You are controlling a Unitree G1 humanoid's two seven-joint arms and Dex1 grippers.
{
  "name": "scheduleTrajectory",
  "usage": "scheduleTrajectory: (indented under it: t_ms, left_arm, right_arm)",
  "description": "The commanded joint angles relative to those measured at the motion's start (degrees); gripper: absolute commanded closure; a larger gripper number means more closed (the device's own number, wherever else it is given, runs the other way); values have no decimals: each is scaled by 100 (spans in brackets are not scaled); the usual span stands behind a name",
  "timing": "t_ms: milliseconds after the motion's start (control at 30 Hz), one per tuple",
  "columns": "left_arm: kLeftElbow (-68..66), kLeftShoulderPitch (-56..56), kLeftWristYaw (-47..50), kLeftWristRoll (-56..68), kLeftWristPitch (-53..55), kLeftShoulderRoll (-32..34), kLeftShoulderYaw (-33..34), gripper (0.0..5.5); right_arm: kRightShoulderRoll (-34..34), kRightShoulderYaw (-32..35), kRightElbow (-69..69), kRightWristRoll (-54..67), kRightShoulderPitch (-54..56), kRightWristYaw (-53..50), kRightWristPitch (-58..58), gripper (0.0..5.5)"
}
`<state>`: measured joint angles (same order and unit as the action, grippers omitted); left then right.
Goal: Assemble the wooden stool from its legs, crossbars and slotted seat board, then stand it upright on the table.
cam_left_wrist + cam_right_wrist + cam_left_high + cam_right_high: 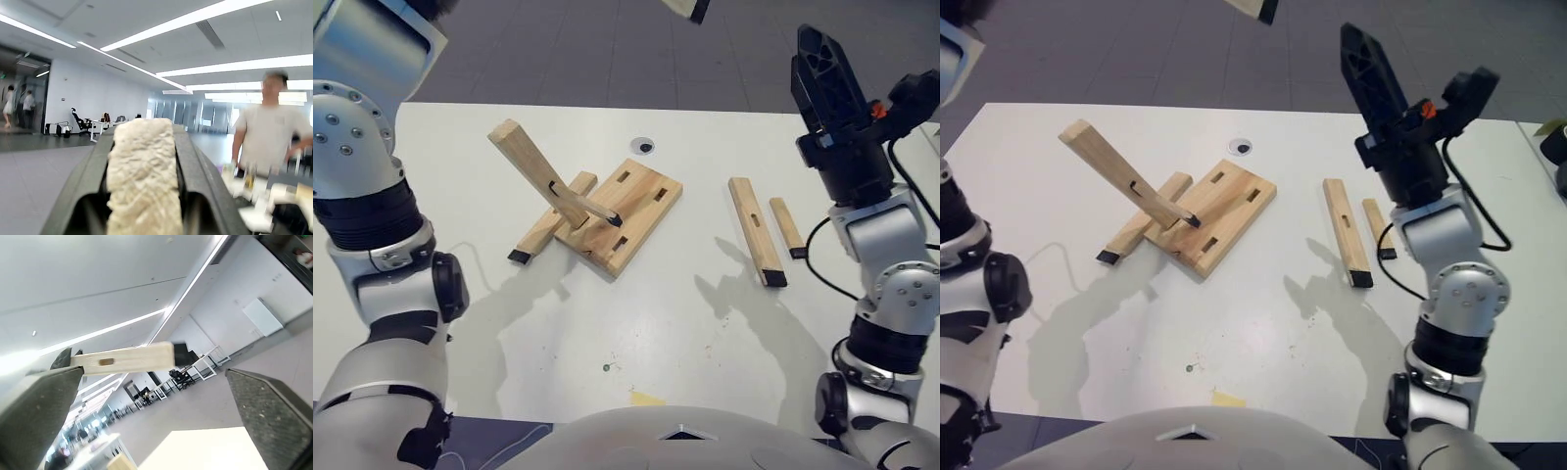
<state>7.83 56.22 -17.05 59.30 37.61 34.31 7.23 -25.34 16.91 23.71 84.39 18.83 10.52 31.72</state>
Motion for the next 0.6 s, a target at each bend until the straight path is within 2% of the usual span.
scheduleTrajectory:
  t_ms: [33,167,267,467,600]
  left_arm:
    - [360,188,-1620,-1264,-596,288,-1048,448]
    - [500,69,-2817,-2484,-1389,292,-1969,448]
    - [593,-20,-3297,-3037,-1775,213,-2275,448]
    - [591,-196,-3861,-3479,-2136,280,-2207,448]
    - [590,-218,-4051,-3752,-2310,232,-2257,448]
  right_arm:
    - [-537,-477,307,-559,761,567,398,10]
    - [-1062,-1388,606,-1989,1172,1353,524,10]
    - [-1181,-1659,668,-2700,1287,1662,415,10]
    - [-1364,-1939,894,-3756,1228,1911,306,10]
    - [-1841,-2432,935,-4860,1080,2409,86,68]
